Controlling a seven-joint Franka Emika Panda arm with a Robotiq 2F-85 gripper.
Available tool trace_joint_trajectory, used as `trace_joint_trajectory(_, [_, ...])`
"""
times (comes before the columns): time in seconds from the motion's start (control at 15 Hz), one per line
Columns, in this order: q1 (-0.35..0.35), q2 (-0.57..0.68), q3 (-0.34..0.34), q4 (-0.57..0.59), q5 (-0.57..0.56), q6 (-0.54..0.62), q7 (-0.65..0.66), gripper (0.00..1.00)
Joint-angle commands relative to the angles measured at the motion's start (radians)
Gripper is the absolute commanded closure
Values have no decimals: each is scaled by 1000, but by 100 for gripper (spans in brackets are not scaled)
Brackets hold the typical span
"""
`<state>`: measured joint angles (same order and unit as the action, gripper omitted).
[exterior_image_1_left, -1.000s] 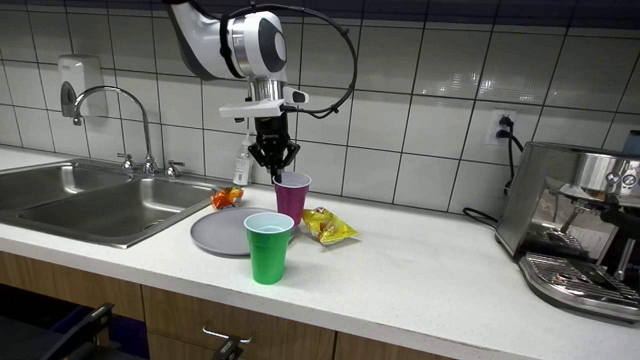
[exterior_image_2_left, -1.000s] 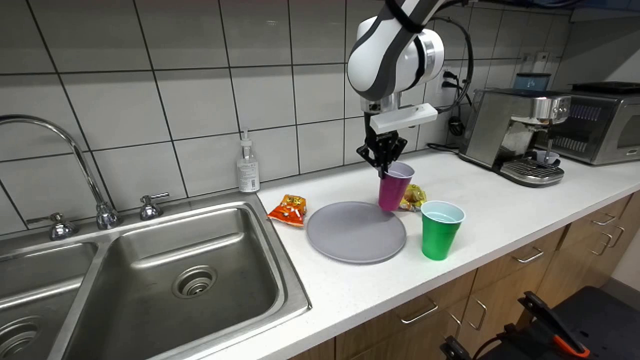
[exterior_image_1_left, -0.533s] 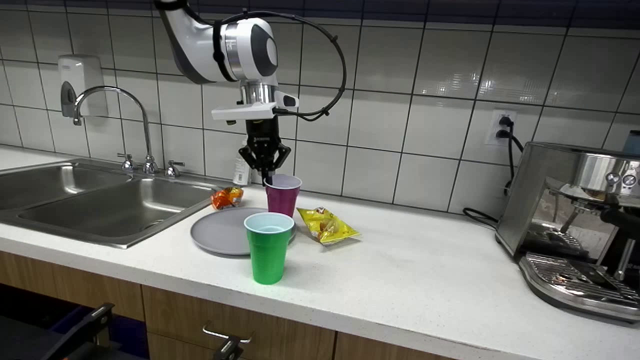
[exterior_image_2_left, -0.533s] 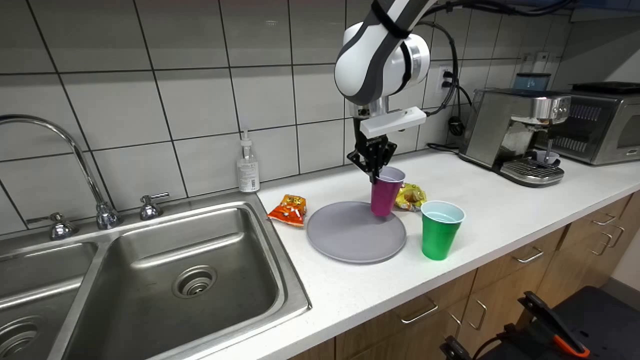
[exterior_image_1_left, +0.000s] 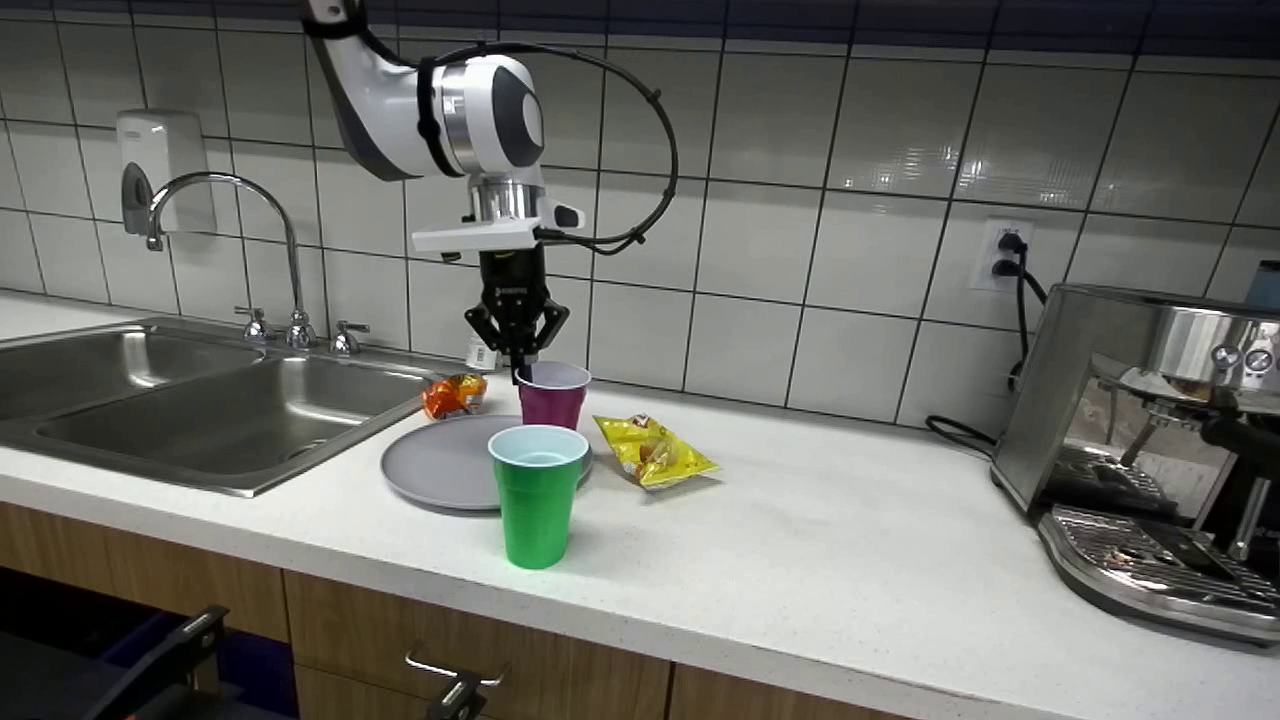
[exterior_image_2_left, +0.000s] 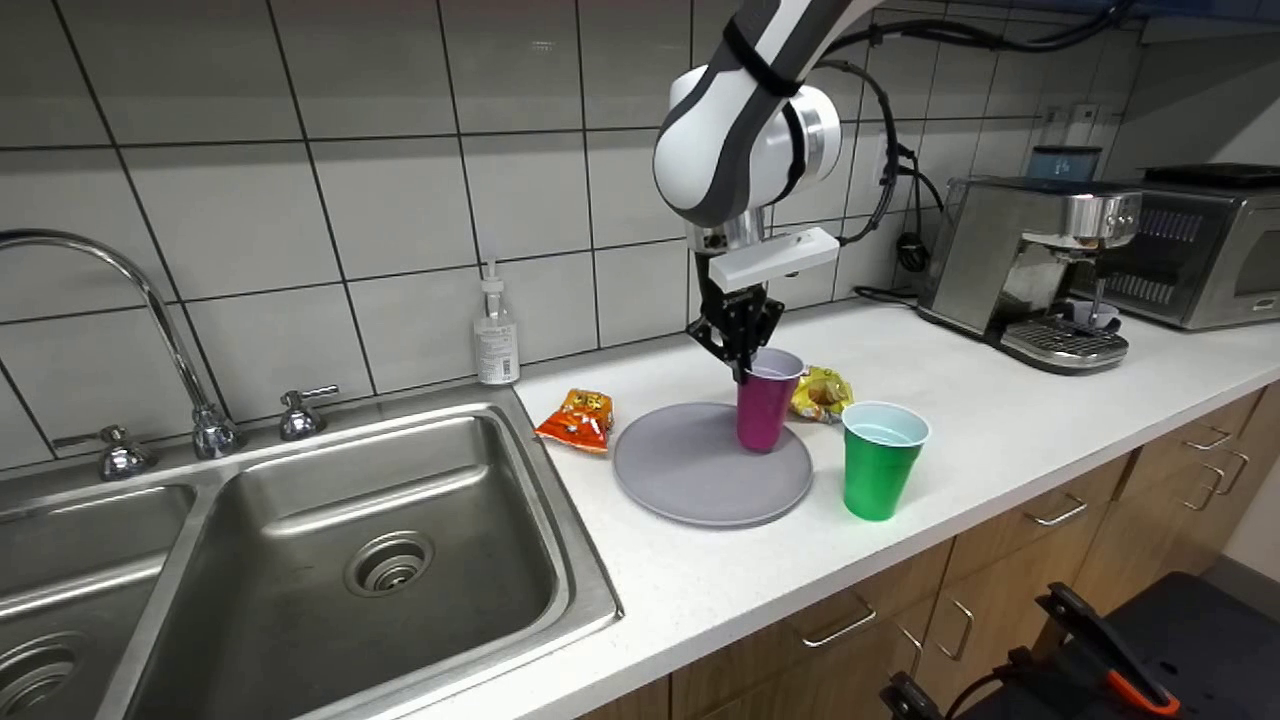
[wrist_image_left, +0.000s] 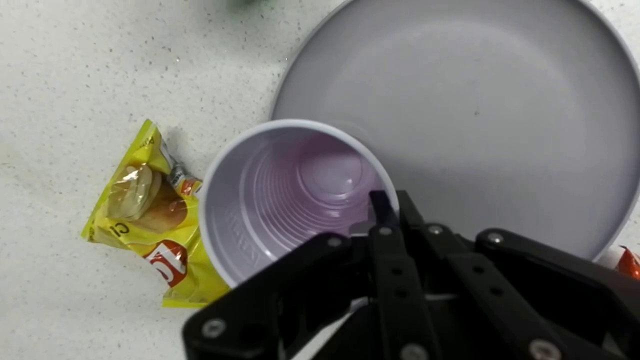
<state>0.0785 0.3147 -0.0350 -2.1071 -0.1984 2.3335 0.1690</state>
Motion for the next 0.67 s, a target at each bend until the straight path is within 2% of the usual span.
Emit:
trace_joint_trajectory(0.0, [2,34,3,42,-13,-41,-9,99])
trace_joint_trajectory(0.2, [6,45,1,47,-16,-39,-9,99])
trace_joint_trajectory(0.27, [9,47,-1,52,-18,-52,-1,70])
trace_joint_trajectory(0.33, [9,48,0,53,-18,-58,-7,69])
trace_joint_trajectory(0.6, [-3,12,5,31,-6,-68,-40,42])
